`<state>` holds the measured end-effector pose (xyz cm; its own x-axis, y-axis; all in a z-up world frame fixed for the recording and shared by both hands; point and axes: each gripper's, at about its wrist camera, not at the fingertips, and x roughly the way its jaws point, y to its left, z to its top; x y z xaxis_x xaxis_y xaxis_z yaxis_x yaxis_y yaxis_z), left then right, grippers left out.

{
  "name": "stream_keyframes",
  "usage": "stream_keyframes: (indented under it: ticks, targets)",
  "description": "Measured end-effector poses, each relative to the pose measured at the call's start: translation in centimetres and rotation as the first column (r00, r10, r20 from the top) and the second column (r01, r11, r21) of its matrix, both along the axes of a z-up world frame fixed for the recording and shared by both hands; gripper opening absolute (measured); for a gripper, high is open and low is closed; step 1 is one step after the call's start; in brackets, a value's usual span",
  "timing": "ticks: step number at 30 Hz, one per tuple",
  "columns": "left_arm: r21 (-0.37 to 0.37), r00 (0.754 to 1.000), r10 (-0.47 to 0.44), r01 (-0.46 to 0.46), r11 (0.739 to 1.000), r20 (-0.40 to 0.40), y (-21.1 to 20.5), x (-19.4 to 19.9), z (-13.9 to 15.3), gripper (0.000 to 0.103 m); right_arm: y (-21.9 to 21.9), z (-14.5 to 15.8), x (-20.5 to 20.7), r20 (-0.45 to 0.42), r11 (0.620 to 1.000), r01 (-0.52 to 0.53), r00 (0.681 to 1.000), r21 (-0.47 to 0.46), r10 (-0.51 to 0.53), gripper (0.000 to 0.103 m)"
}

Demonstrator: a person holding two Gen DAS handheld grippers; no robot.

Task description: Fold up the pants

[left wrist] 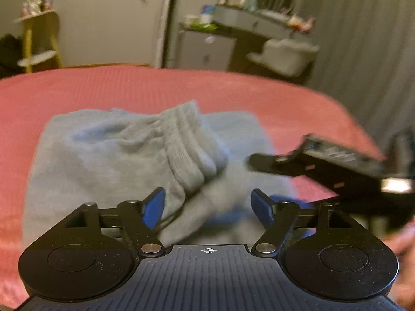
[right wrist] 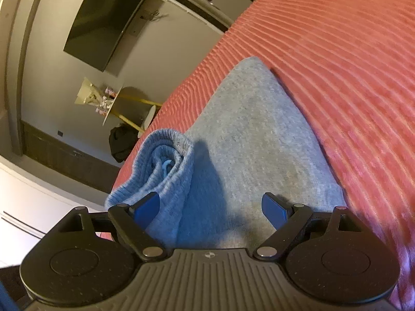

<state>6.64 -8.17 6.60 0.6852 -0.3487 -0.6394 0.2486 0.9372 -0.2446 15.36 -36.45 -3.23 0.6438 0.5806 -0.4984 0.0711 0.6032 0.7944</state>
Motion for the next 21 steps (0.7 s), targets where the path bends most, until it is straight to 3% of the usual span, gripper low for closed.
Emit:
stream_keyframes:
  ticks: [3, 7, 11, 14, 16, 18, 21]
  targets:
    - [-0.139, 0.999, -0.035, 0.034, 0.990, -0.003, 1.5, -0.7, 1.1, 0.077, -0.5, -0.1, 0.0, 0.001, 0.999, 0.018, 1.000, 0.037, -0.018, 0.087]
    - [-0.184, 0.993, 0.113, -0.107, 0.977, 0.024, 5.9, -1.8, 2.7, 0.078, -0.7, -0.2, -0.1, 0.002, 0.998, 0.017, 1.000, 0.064, -0.017, 0.087]
    - [-0.182, 0.939, 0.343, -0.338, 0.924, -0.002, 11.9, -2.7, 2.2, 0.078, -0.3, -0.4, 0.4, -0.008, 0.998, -0.020, 1.000, 0.066, 0.021, 0.091]
    - [-0.104, 0.879, 0.477, -0.476, 0.873, -0.022, 15.1, -3.6, 0.5, 0.078, 0.6, -0.3, 0.7, -0.016, 0.994, -0.076, 0.997, 0.075, 0.077, 0.092]
    - [-0.042, 0.850, 0.526, -0.527, 0.849, -0.036, 15.9, -4.1, -1.0, 0.078, 1.7, -0.1, 0.7, -0.025, 0.993, -0.121, 0.992, -0.013, 0.121, 0.092]
    - [-0.018, 0.843, 0.536, -0.537, 0.843, -0.034, 16.2, -4.4, -2.2, 0.078, 2.9, -0.4, 1.0, -0.063, 0.983, -0.169, 0.984, -0.071, 0.165, 0.092]
    - [-0.077, 0.837, 0.544, -0.547, 0.833, -0.062, 16.7, -4.2, -3.5, 0.076, 4.1, -0.5, 1.8, -0.085, 0.972, -0.211, 0.975, -0.098, 0.203, 0.093]
